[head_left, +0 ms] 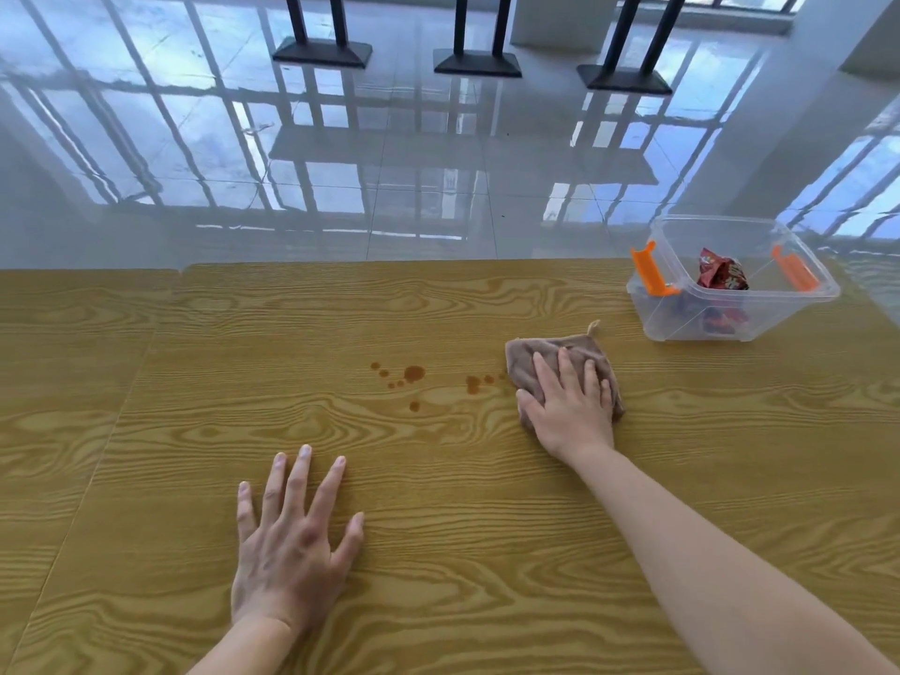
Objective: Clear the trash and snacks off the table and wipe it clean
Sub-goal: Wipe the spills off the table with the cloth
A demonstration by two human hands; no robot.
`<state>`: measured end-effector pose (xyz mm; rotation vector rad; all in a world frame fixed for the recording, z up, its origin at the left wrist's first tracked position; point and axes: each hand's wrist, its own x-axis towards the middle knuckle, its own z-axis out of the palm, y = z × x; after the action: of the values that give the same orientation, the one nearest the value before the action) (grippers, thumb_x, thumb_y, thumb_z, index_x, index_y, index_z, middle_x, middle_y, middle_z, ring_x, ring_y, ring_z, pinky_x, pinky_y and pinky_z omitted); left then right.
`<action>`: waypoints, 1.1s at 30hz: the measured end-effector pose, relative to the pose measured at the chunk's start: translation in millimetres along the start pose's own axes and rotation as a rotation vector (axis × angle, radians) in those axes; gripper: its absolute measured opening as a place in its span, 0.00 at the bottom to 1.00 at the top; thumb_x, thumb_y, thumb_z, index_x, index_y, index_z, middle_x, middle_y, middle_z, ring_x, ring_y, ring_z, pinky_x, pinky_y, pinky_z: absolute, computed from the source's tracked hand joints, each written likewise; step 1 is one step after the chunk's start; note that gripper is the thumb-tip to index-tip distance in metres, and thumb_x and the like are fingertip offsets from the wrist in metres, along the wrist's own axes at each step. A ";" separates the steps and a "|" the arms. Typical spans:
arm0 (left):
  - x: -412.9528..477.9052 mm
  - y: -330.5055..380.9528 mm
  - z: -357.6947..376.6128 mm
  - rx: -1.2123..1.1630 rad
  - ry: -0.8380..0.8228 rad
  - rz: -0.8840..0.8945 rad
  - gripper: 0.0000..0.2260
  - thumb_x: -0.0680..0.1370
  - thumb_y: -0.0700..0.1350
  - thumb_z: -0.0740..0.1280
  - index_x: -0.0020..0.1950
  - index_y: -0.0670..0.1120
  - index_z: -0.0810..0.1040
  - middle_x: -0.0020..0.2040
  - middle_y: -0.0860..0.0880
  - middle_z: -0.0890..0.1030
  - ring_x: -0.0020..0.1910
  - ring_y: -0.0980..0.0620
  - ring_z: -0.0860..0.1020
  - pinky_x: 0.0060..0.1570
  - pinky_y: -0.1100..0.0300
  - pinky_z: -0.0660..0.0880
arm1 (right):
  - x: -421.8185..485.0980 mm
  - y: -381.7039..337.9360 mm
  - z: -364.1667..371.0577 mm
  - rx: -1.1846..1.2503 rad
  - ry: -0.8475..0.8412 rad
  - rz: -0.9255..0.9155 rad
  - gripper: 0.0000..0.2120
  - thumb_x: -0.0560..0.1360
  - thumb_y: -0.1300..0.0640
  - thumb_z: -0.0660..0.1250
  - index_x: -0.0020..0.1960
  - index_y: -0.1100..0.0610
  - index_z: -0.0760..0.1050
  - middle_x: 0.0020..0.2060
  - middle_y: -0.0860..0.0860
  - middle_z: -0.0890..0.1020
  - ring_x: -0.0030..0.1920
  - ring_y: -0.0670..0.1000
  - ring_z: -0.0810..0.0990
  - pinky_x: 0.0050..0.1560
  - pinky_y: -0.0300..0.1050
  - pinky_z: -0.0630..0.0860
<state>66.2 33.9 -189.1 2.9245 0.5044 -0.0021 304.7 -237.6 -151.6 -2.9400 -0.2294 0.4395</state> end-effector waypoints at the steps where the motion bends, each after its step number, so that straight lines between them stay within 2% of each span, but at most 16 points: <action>1: -0.2 0.1 0.5 0.002 0.000 -0.003 0.31 0.75 0.66 0.53 0.77 0.57 0.62 0.79 0.47 0.60 0.79 0.45 0.53 0.75 0.36 0.49 | -16.1 1.1 5.5 -0.017 0.000 -0.067 0.31 0.78 0.32 0.44 0.78 0.37 0.40 0.79 0.45 0.38 0.78 0.56 0.34 0.76 0.57 0.35; 4: 0.4 0.1 2.2 0.020 0.002 -0.003 0.32 0.76 0.66 0.53 0.78 0.57 0.62 0.79 0.47 0.60 0.79 0.44 0.53 0.75 0.36 0.48 | -86.2 19.0 31.7 -0.060 0.048 -0.259 0.32 0.76 0.32 0.40 0.78 0.38 0.38 0.78 0.43 0.36 0.77 0.52 0.31 0.77 0.55 0.37; 6: 2.4 0.3 2.6 0.029 0.010 -0.001 0.31 0.76 0.66 0.53 0.77 0.57 0.62 0.79 0.46 0.60 0.79 0.44 0.53 0.75 0.36 0.48 | -105.7 36.4 37.9 -0.086 0.056 -0.288 0.32 0.77 0.32 0.42 0.78 0.39 0.42 0.78 0.42 0.38 0.78 0.50 0.33 0.77 0.54 0.38; 9: 2.2 0.5 2.4 0.034 0.001 0.016 0.31 0.76 0.66 0.53 0.78 0.56 0.62 0.79 0.46 0.60 0.79 0.44 0.53 0.74 0.36 0.49 | -70.0 37.6 24.9 -0.070 0.072 -0.135 0.32 0.77 0.32 0.44 0.78 0.38 0.41 0.79 0.43 0.39 0.78 0.51 0.35 0.76 0.53 0.36; 12: 0.8 -0.7 2.7 0.024 0.004 0.013 0.31 0.76 0.66 0.53 0.78 0.57 0.62 0.79 0.47 0.60 0.79 0.44 0.53 0.74 0.36 0.49 | -12.8 9.6 9.3 0.001 0.036 0.051 0.31 0.79 0.34 0.45 0.78 0.38 0.42 0.80 0.45 0.40 0.78 0.56 0.36 0.76 0.57 0.36; 14: 2.9 -2.8 2.4 0.021 -0.002 0.010 0.31 0.76 0.66 0.53 0.78 0.57 0.62 0.79 0.47 0.60 0.79 0.44 0.53 0.74 0.36 0.49 | 7.0 -13.2 3.5 0.022 0.004 0.058 0.30 0.79 0.34 0.45 0.78 0.38 0.42 0.79 0.45 0.39 0.78 0.57 0.35 0.75 0.59 0.35; 16: 4.4 -4.6 2.3 0.023 -0.008 0.005 0.31 0.76 0.66 0.53 0.78 0.57 0.62 0.80 0.47 0.60 0.80 0.45 0.52 0.75 0.36 0.49 | -1.6 -23.5 6.3 -0.002 -0.008 -0.030 0.30 0.79 0.34 0.45 0.78 0.37 0.40 0.79 0.45 0.38 0.78 0.57 0.34 0.75 0.58 0.34; 19: 5.2 -3.6 1.4 0.023 -0.001 0.001 0.31 0.76 0.66 0.53 0.78 0.57 0.61 0.80 0.46 0.60 0.79 0.44 0.52 0.74 0.36 0.49 | -62.5 -8.8 25.9 -0.063 0.054 -0.270 0.31 0.79 0.34 0.44 0.78 0.38 0.38 0.78 0.43 0.35 0.78 0.54 0.33 0.76 0.56 0.36; 22: 7.6 -1.3 0.9 0.036 0.004 0.002 0.31 0.76 0.66 0.53 0.78 0.56 0.61 0.79 0.46 0.60 0.79 0.44 0.53 0.74 0.35 0.49 | -106.0 21.7 41.6 -0.100 0.077 -0.379 0.32 0.78 0.34 0.48 0.79 0.40 0.46 0.79 0.43 0.42 0.78 0.51 0.36 0.76 0.56 0.41; 24: 6.8 2.0 2.4 0.035 0.003 0.005 0.31 0.76 0.66 0.53 0.78 0.56 0.62 0.79 0.46 0.60 0.79 0.44 0.53 0.74 0.35 0.50 | -85.6 32.7 35.2 -0.125 0.065 -0.327 0.32 0.77 0.33 0.46 0.79 0.39 0.46 0.79 0.43 0.42 0.78 0.50 0.36 0.77 0.54 0.40; 29: 8.3 11.1 2.5 0.003 -0.003 0.017 0.31 0.76 0.66 0.54 0.78 0.57 0.62 0.79 0.46 0.60 0.79 0.44 0.53 0.74 0.35 0.50 | -3.7 -6.2 9.3 -0.024 0.060 0.039 0.32 0.79 0.33 0.44 0.79 0.40 0.41 0.79 0.46 0.39 0.78 0.56 0.35 0.76 0.58 0.35; 31: 12.5 11.1 0.5 -0.007 -0.011 0.014 0.31 0.76 0.66 0.54 0.78 0.57 0.62 0.80 0.47 0.59 0.80 0.45 0.51 0.75 0.36 0.48 | -1.5 -28.2 8.6 -0.016 0.032 0.003 0.31 0.79 0.34 0.45 0.79 0.40 0.40 0.79 0.46 0.38 0.78 0.57 0.34 0.75 0.59 0.34; 33: 13.6 8.5 -0.6 -0.009 -0.008 0.009 0.31 0.76 0.66 0.54 0.78 0.57 0.62 0.80 0.47 0.59 0.80 0.45 0.51 0.75 0.36 0.48 | -26.4 -37.5 18.0 -0.034 0.015 -0.163 0.31 0.80 0.35 0.46 0.78 0.39 0.40 0.79 0.46 0.37 0.77 0.56 0.33 0.75 0.57 0.33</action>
<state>81.9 30.7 -187.5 2.9164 0.4890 -0.0103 269.6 -203.2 -154.6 -2.9262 -0.4741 0.3929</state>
